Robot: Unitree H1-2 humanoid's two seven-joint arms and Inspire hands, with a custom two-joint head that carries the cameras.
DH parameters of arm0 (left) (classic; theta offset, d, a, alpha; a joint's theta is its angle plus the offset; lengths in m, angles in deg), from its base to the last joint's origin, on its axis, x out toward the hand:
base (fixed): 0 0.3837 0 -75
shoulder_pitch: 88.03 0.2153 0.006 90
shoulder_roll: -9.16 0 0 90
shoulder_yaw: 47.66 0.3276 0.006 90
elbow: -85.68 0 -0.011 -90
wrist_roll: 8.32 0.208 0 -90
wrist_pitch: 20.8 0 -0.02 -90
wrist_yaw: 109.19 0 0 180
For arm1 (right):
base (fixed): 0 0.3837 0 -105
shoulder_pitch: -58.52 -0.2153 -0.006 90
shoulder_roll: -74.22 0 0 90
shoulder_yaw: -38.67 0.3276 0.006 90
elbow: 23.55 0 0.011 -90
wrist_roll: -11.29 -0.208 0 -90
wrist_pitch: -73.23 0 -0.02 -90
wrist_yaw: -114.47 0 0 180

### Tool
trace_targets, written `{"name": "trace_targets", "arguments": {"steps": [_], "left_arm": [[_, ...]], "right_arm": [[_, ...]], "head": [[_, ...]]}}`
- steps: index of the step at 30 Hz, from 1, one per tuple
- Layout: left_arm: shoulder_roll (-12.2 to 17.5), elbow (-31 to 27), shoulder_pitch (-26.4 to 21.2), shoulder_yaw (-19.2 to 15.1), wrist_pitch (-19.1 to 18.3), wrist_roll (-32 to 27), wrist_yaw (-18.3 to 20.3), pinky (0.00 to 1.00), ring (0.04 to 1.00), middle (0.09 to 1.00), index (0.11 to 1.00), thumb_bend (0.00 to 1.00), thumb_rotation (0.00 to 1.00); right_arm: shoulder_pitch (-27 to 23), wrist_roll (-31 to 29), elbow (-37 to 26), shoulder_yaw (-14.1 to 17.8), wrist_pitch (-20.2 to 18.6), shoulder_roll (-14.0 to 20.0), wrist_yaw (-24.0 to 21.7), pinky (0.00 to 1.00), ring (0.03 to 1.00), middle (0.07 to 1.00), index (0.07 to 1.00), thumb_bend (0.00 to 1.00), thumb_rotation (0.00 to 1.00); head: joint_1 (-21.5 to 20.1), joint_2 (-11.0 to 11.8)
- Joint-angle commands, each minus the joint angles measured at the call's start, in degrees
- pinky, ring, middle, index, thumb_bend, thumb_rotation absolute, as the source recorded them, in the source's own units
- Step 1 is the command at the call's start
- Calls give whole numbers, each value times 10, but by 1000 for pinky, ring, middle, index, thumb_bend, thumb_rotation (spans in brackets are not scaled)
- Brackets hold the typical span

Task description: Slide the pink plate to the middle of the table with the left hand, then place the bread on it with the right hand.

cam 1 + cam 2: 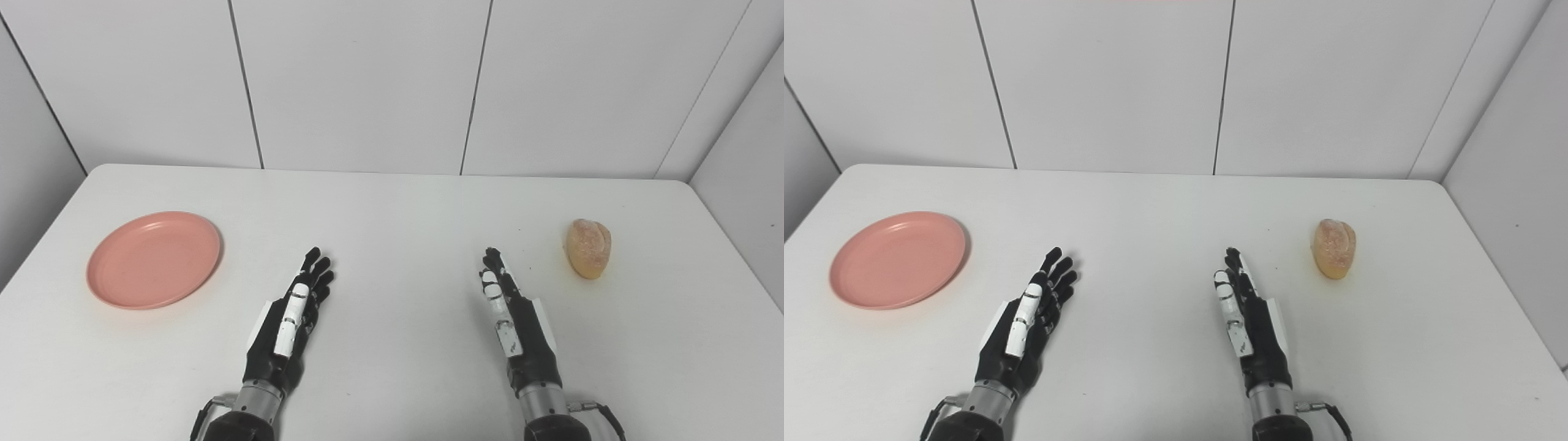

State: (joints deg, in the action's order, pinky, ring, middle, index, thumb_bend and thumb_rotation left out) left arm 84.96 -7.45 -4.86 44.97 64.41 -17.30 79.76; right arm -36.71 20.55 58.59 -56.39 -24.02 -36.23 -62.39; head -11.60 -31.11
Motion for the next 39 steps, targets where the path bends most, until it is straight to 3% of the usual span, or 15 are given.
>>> {"name": "trace_targets", "arguments": {"steps": [1,24,26,27,29,30,31,34,39], "left_arm": [[-5,-7,-5,5,5,1,1,1000,980,987,974,464,1000],[-6,-3,-4,7,9,5,2,1000,983,992,978,470,1000],[-10,1,-4,9,12,10,-2,1000,976,986,972,474,1000],[-14,3,-2,12,14,12,-4,1000,974,984,970,475,1000],[-18,6,-1,15,16,16,-6,1000,969,981,966,472,1000],[-22,9,0,18,18,20,-9,1000,968,980,965,471,1000],[-25,11,1,20,20,22,-10,1000,965,978,963,455,1000],[-39,20,3,31,24,33,-19,1000,968,982,967,431,1000],[-60,49,0,44,50,51,-28,1000,980,993,980,417,1000]], "right_arm": [[-7,0,-10,-1,15,2,-1,941,941,954,950,294,1000],[-1,9,-22,-3,11,-6,7,945,940,953,947,273,1000],[0,2,-20,0,16,-3,5,949,942,954,948,262,1000],[1,-4,-18,4,21,-1,3,950,943,955,948,258,1000],[3,-11,-15,8,27,3,2,954,945,955,947,251,1000],[4,-19,-12,12,33,8,-2,955,945,955,947,249,1000],[4,-24,-11,15,37,11,-4,962,948,958,950,248,1000],[10,-57,-4,26,57,25,-18,961,944,958,954,228,1000],[16,-81,8,34,83,52,-37,963,952,966,964,230,1000]], "head": [[0,0],[17,7],[38,12],[68,21],[73,22],[109,32],[109,32],[166,51],[214,69]]}}
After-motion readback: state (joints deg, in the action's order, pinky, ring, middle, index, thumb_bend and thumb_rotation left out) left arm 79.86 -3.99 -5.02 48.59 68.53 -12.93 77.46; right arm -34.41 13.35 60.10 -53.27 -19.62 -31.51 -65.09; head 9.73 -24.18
